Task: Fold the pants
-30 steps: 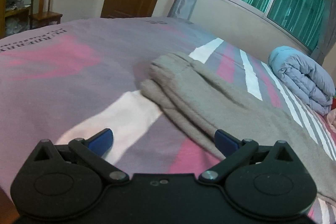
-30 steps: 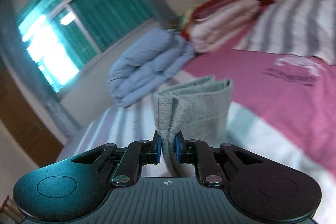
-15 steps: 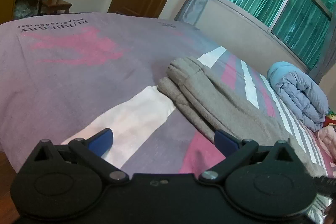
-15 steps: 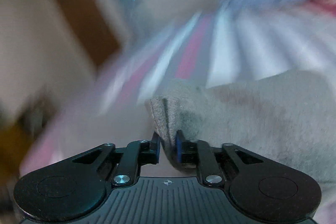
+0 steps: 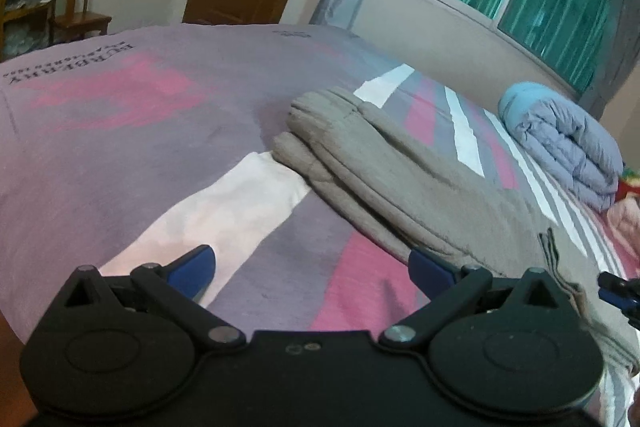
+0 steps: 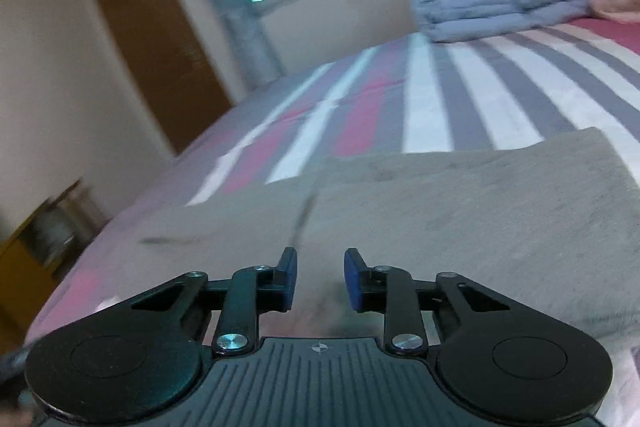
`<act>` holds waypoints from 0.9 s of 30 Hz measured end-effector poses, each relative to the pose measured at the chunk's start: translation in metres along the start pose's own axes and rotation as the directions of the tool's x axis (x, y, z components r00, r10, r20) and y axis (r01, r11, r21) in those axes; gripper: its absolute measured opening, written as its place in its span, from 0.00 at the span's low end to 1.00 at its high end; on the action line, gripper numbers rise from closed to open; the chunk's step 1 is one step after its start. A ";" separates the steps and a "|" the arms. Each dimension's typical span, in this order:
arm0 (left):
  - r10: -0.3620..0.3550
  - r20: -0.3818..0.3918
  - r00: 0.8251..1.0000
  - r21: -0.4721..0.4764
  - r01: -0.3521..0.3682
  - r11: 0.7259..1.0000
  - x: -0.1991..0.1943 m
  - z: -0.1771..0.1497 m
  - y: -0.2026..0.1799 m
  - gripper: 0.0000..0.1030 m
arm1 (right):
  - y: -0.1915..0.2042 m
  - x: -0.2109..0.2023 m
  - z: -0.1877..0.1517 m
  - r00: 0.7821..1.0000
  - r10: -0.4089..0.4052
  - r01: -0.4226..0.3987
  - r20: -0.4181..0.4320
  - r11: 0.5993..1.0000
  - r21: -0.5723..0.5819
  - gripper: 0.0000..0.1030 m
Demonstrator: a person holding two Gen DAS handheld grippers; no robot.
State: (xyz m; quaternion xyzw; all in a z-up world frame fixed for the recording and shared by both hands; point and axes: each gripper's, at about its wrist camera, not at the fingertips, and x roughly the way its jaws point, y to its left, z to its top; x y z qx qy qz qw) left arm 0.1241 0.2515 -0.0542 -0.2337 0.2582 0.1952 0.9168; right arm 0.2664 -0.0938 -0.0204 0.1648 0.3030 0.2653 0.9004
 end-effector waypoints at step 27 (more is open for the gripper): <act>0.007 0.043 0.999 0.149 -0.014 0.989 0.024 -0.006 -0.071 0.94 | -0.092 -0.075 0.014 0.949 -0.294 0.284 0.111 0.954 0.099 0.29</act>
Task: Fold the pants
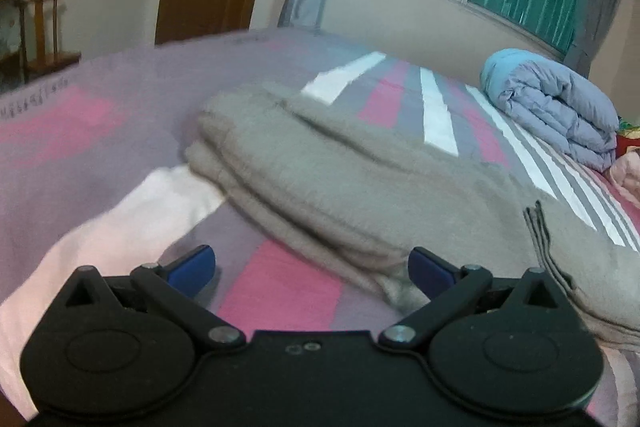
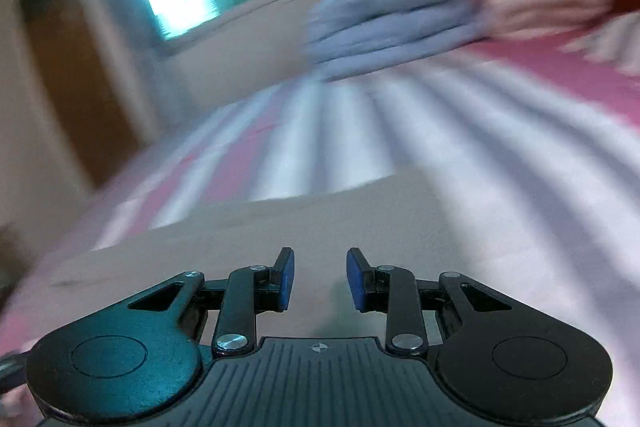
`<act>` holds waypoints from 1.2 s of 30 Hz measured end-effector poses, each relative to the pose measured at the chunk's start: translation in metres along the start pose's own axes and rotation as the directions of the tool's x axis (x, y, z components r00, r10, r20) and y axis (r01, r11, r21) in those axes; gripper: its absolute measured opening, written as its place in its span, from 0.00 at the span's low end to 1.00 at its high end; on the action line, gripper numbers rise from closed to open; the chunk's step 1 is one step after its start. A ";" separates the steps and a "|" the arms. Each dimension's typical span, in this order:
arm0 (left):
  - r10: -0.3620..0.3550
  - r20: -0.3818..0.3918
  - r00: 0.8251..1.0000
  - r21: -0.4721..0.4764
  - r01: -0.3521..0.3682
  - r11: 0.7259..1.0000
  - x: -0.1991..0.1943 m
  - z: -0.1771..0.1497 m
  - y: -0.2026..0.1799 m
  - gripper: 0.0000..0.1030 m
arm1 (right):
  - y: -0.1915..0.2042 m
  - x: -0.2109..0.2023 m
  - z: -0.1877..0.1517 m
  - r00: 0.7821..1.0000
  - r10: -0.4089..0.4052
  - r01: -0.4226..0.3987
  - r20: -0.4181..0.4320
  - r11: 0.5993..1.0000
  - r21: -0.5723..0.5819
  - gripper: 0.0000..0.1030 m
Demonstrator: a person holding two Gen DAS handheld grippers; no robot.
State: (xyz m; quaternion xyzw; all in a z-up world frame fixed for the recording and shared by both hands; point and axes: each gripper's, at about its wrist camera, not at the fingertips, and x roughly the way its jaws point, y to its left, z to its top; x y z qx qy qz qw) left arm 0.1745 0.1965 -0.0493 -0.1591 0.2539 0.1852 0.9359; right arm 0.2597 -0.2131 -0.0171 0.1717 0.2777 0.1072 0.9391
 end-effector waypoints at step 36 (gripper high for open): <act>0.015 0.023 1.000 0.130 -0.017 0.991 0.053 -0.002 -0.042 0.94 | -0.069 0.016 0.008 1.000 -0.012 0.011 -0.007 0.995 -0.095 0.30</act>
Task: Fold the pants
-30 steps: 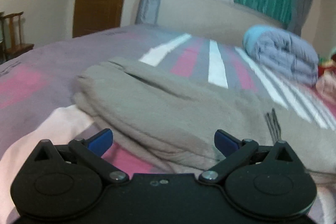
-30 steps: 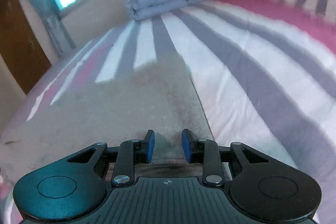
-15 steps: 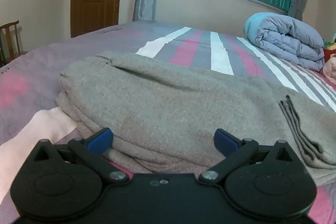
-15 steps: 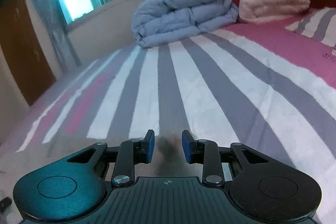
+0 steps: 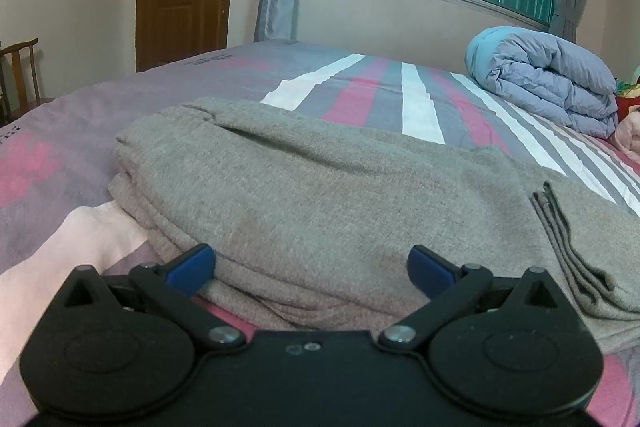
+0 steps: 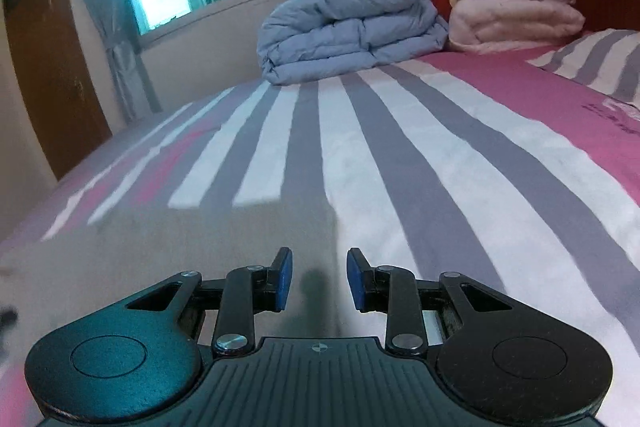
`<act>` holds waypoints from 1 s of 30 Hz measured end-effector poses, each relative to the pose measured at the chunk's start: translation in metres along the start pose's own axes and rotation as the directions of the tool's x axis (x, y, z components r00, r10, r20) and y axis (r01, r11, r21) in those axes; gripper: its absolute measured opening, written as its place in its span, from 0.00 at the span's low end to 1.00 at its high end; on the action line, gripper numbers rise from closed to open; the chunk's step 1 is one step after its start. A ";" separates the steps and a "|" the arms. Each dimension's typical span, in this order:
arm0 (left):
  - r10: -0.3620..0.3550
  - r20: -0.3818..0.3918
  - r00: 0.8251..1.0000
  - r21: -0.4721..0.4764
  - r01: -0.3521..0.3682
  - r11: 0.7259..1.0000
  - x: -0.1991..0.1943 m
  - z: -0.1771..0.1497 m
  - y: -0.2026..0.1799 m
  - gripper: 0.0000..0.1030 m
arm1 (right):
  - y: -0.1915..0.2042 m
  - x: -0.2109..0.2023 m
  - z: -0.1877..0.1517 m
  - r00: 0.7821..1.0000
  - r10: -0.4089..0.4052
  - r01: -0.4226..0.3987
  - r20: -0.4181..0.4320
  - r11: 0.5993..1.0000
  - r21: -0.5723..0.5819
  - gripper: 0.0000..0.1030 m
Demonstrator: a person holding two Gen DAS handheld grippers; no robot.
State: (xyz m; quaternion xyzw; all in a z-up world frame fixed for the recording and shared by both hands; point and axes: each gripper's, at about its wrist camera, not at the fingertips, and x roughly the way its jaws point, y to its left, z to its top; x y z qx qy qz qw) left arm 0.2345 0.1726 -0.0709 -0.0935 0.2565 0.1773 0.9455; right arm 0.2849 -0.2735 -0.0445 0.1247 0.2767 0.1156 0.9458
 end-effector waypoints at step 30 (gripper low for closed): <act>-0.301 0.048 0.952 -0.599 0.269 0.754 0.009 0.000 0.132 0.89 | -0.012 -0.092 -0.016 0.975 -0.187 0.161 0.121 0.966 0.200 0.61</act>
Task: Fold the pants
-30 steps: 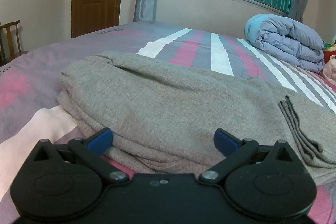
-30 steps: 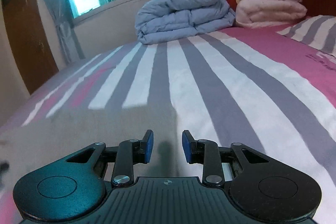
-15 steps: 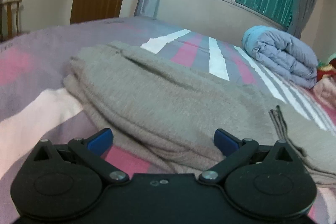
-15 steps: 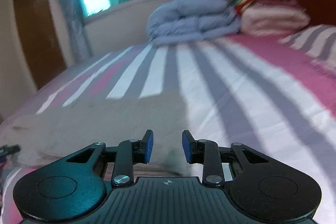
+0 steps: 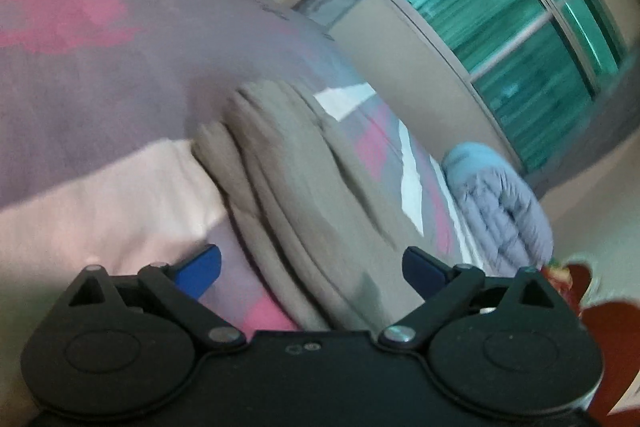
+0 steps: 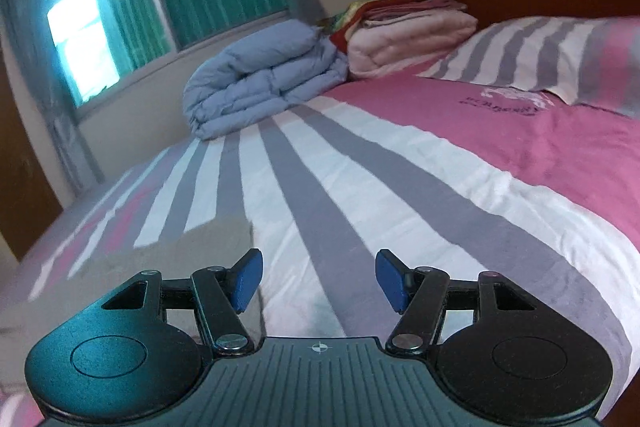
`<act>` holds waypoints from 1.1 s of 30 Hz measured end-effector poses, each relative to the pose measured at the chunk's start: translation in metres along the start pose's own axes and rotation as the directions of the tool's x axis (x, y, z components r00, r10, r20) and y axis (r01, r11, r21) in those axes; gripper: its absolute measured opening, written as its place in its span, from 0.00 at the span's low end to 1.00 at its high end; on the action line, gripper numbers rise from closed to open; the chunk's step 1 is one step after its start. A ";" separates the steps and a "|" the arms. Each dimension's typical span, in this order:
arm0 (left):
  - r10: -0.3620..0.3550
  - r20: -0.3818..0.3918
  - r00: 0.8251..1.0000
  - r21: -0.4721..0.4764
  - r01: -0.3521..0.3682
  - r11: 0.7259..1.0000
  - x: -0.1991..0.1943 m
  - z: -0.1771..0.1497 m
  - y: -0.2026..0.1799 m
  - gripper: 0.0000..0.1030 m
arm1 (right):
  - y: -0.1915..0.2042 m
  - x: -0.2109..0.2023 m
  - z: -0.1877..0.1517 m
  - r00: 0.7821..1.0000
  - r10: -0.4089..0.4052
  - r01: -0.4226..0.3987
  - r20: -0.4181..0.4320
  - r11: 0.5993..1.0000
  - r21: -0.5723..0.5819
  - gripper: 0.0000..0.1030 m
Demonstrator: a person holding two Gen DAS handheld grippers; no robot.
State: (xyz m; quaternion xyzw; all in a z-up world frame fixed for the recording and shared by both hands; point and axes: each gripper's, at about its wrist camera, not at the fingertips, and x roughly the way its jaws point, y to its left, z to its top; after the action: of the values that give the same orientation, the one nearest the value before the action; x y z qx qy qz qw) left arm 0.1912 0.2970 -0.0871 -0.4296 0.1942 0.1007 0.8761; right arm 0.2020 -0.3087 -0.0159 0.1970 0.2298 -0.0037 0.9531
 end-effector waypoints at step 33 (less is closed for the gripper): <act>-0.109 -0.007 0.994 -0.124 0.107 0.987 0.069 0.025 0.017 0.14 | -0.008 0.024 -0.009 0.995 -0.095 0.096 -0.025 0.995 0.036 0.61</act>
State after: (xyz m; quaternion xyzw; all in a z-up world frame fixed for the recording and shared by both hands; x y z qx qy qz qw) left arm 0.2544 0.3282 -0.1152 -0.4934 0.1700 0.0621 0.8508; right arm 0.2187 -0.3110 -0.0364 0.2035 0.2500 -0.0513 0.9453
